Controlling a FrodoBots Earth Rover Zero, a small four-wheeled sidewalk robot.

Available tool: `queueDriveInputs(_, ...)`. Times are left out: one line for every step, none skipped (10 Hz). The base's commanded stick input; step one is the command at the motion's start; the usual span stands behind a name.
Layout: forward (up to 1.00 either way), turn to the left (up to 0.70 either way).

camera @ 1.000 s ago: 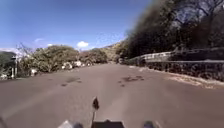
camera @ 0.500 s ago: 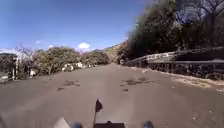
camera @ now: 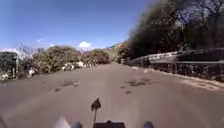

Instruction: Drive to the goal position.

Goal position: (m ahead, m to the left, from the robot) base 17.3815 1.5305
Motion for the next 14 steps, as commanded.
queueDriveInputs(0.50, 0.00)
queueDriveInputs(0.50, 0.00)
queueDriveInputs(0.50, 0.00)
queueDriveInputs(0.50, 0.00)
queueDriveInputs(0.50, -0.11)
queueDriveInputs(0.50, -0.22)
queueDriveInputs(0.50, -0.50)
queueDriveInputs(0.50, -0.50)
queueDriveInputs(0.50, -0.50)
queueDriveInputs(0.50, -0.40)
queueDriveInputs(0.50, -0.22)
queueDriveInputs(0.50, -0.03)
queueDriveInputs(0.50, 0.00)
queueDriveInputs(0.50, 0.00)
